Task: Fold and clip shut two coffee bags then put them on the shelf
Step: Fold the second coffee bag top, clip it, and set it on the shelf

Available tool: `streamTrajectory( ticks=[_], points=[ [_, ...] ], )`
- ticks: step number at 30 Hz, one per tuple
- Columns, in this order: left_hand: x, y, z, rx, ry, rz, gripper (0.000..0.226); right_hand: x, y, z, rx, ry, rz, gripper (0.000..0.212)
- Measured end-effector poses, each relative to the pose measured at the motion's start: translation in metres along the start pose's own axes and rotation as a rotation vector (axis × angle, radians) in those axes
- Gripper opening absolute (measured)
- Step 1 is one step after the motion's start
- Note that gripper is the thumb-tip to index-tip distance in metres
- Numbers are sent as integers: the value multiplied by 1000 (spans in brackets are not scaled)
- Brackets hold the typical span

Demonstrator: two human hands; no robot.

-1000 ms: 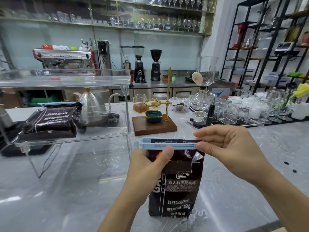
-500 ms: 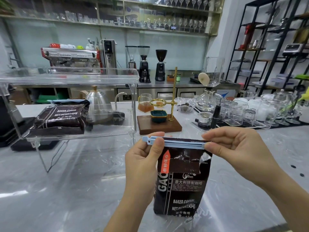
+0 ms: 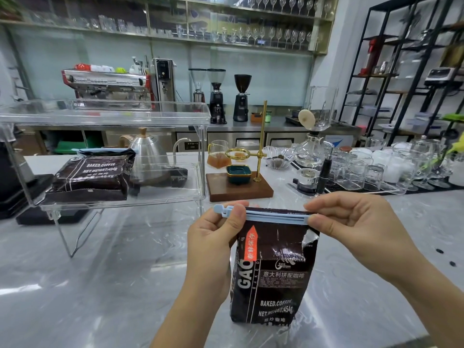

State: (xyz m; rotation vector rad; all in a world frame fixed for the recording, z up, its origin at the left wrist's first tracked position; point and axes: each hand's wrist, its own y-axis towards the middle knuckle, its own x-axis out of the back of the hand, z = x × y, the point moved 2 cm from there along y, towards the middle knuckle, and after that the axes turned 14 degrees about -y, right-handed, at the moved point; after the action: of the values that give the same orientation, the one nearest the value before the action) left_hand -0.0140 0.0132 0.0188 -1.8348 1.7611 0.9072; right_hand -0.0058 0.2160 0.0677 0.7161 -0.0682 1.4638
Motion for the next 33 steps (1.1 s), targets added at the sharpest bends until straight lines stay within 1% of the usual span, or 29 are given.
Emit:
streamTrajectory(
  ticks=[3,7,10,13,15,18,20,21,25,31,33],
  points=[
    [-1,1,-1,16,-8,-1,17,0,0,0,5,14,-6,23],
    [1,1,-1,18,13,15,18,-2,0,-5,4,51,-7,19],
    [2,0,0,30,13,27,23,-4,-3,-8,7,87,-31,27],
    [1,-1,3,38,32,55,28,-11,-8,-14,-31,188,-48,33],
    [1,-3,8,38,116,89,27,-23,-13,-18,-67,248,5,37],
    [5,-8,17,36,254,152,19,-45,-25,-26,-119,281,36,33],
    [9,-8,20,42,267,157,14,-55,-29,-30,-141,299,-4,30],
    [10,-6,21,39,266,155,15,-58,-30,-32,-144,306,-28,29],
    [11,-2,27,-7,280,116,29,-66,-28,-40,-160,362,-86,29],
    [9,-3,35,-94,303,88,17,-79,-31,-48,-161,323,-183,28],
    [13,-7,40,-116,363,96,17,-87,-37,-55,-182,325,-186,35]
  ],
)
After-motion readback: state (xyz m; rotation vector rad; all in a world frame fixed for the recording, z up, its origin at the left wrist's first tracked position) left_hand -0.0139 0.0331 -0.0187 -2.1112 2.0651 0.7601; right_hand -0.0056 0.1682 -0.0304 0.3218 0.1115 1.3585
